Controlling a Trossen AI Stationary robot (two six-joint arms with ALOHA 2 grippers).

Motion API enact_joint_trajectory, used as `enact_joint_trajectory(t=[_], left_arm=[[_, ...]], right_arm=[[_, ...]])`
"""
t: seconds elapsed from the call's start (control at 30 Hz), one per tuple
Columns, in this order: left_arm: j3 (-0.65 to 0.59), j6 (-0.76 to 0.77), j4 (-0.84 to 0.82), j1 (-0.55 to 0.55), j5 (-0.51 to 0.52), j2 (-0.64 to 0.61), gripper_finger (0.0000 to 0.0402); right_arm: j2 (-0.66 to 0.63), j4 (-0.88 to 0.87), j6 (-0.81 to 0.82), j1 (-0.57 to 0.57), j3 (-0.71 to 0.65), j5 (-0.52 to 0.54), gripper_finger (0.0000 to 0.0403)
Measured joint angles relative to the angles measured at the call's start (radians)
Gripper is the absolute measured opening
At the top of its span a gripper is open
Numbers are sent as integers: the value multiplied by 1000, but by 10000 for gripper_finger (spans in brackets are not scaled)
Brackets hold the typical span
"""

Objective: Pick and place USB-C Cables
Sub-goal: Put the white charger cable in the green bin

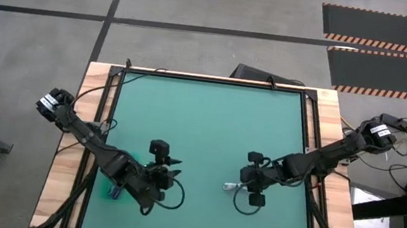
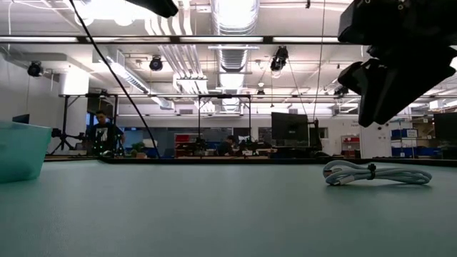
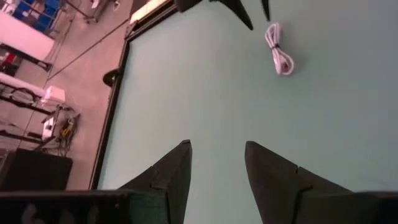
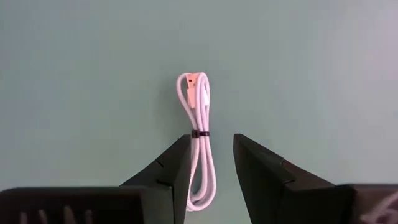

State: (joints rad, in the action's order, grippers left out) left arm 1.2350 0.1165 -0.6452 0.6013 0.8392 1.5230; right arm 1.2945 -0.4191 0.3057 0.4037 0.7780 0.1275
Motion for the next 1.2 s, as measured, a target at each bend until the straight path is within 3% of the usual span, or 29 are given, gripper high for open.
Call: enact_joint_trajectory(t=[0.4, 0.73, 0.97, 1.2], left_arm=[[-3, -10, 17, -55, 6, 0, 135], [-3, -19, 19, -77, 7, 0, 135], [-3, -19, 22, -78, 7, 0, 135], [-3, -19, 42, -78, 7, 0, 135]], right_arm=[[88, 10, 22, 11, 1, 32, 161], [191, 40, 24, 11, 1, 23, 169], [226, 65, 19, 11, 1, 22, 137], [231, 68, 17, 11, 1, 20, 56]])
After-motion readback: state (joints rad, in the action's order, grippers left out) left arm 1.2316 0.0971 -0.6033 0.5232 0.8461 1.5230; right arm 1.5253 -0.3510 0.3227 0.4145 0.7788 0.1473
